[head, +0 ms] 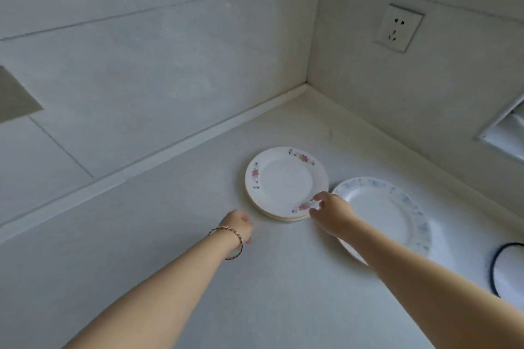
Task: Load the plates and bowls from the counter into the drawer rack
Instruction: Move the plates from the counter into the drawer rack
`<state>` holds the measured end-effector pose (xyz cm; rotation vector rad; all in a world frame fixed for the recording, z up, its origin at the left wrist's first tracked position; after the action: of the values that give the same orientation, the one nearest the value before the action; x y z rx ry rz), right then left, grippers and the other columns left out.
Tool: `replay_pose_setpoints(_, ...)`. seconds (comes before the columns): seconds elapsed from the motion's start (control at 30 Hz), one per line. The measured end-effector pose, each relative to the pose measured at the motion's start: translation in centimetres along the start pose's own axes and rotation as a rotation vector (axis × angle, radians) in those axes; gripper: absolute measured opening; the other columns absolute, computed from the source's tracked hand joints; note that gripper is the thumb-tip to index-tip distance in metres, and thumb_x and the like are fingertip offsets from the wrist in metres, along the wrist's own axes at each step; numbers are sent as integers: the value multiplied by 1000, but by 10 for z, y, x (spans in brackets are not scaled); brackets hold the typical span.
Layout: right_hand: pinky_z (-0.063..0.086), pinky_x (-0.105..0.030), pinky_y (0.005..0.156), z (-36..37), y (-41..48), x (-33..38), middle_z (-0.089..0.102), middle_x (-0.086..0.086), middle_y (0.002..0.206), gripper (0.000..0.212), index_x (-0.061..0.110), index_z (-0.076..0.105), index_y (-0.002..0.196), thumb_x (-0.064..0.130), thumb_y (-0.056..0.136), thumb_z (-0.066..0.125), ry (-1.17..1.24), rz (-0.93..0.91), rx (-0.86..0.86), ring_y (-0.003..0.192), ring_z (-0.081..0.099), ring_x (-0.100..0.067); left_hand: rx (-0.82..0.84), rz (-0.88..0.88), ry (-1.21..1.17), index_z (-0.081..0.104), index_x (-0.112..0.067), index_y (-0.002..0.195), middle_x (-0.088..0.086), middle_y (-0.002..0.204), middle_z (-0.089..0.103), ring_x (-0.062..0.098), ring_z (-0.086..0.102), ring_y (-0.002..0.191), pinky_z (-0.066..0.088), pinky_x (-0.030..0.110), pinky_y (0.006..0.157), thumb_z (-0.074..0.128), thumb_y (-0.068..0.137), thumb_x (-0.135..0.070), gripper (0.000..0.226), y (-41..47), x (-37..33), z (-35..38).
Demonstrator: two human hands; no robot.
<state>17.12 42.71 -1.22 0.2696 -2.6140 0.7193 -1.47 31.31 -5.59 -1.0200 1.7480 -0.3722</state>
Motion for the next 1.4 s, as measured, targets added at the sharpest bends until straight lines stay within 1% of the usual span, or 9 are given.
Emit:
replay_pose_setpoints(0.13, 37, -33, 105, -10, 61, -7, 43, -15, 141, 55, 11, 36, 142, 24, 91, 51, 24, 137, -38, 127, 46, -29, 30, -67, -72, 51, -2, 109, 14, 98, 57, 30, 61, 84, 49, 32, 74, 50, 85, -9, 26, 73, -21, 6)
replay_pose_setpoints(0.23, 41, -40, 106, -7, 103, -13, 39, -20, 140, 59, 11, 30, 144, 23, 90, 50, 25, 207, -33, 124, 48, -36, 18, -114, -152, 54, -3, 108, 16, 110, 65, 34, 65, 98, 54, 47, 90, 63, 65, -19, 47, 131, -16, 18)
replay_pose_setpoints(0.3, 45, -46, 101, 1, 125, -17, 42, -23, 136, 59, 10, 27, 144, 24, 90, 47, 11, 250, -12, 118, 52, -39, -14, -117, -144, 49, -2, 113, 11, 109, 62, 32, 62, 104, 51, 38, 92, 65, 68, -13, 49, 130, -28, 16)
replay_pose_setpoints(0.43, 45, -48, 100, 7, 145, -28, 45, -24, 131, 54, 6, 29, 139, 16, 89, 48, 33, 326, -58, 120, 46, -41, -88, -103, -130, 47, -3, 110, 11, 99, 55, 28, 57, 91, 43, 28, 76, 62, 79, -3, 35, 135, -28, 12)
replay_pose_setpoints(0.63, 47, -37, 99, 0, 129, -29, 50, -16, 133, 57, 9, 43, 135, 13, 81, 61, 253, 326, -175, 120, 51, -33, -109, -72, -190, 57, -6, 99, 14, 102, 68, 31, 66, 91, 55, 48, 86, 69, 70, -5, 31, 131, -15, -3)
replay_pose_setpoints(0.8, 43, -26, 78, -6, 83, -18, 56, -12, 128, 62, 13, 41, 139, 16, 81, 64, 341, 218, -213, 115, 55, -30, -178, 102, -152, 49, -10, 102, 6, 95, 57, 23, 56, 82, 50, 33, 69, 66, 77, 0, 32, 81, -26, -40)
replay_pose_setpoints(1.07, 48, -32, 92, -4, -21, 5, 59, -11, 127, 66, 10, 46, 137, 15, 75, 69, 353, 3, -166, 116, 57, -29, -250, 50, -333, 49, -5, 99, 13, 102, 59, 29, 59, 84, 54, 32, 47, 64, 77, 6, 29, -39, 36, -61)
replay_pose_setpoints(1.23, 49, -28, 77, 13, -114, 13, 61, -10, 123, 63, 10, 47, 135, 12, 76, 68, 340, -163, -79, 109, 61, -28, -349, 2, -546, 50, -2, 97, 15, 101, 58, 31, 58, 88, 52, 44, 73, 60, 78, 13, 26, -149, 110, -56)
replay_pose_setpoints(1.4, 52, -37, 92, 55, -212, 21, 60, -9, 126, 61, 12, 45, 136, 11, 77, 64, 280, -327, 50, 112, 60, -28, -471, -65, -649, 51, -2, 85, 16, 102, 58, 33, 58, 90, 53, 47, 79, 59, 79, 14, 18, -261, 202, -48)
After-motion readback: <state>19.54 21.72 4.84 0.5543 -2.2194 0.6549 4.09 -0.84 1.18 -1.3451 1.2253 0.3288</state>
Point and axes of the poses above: each hand's wrist, its own y-axis towards the middle knuckle, its own z-axis out of the palm, x = y × z, the point moved 9 cm from there along y, towards the middle knuckle
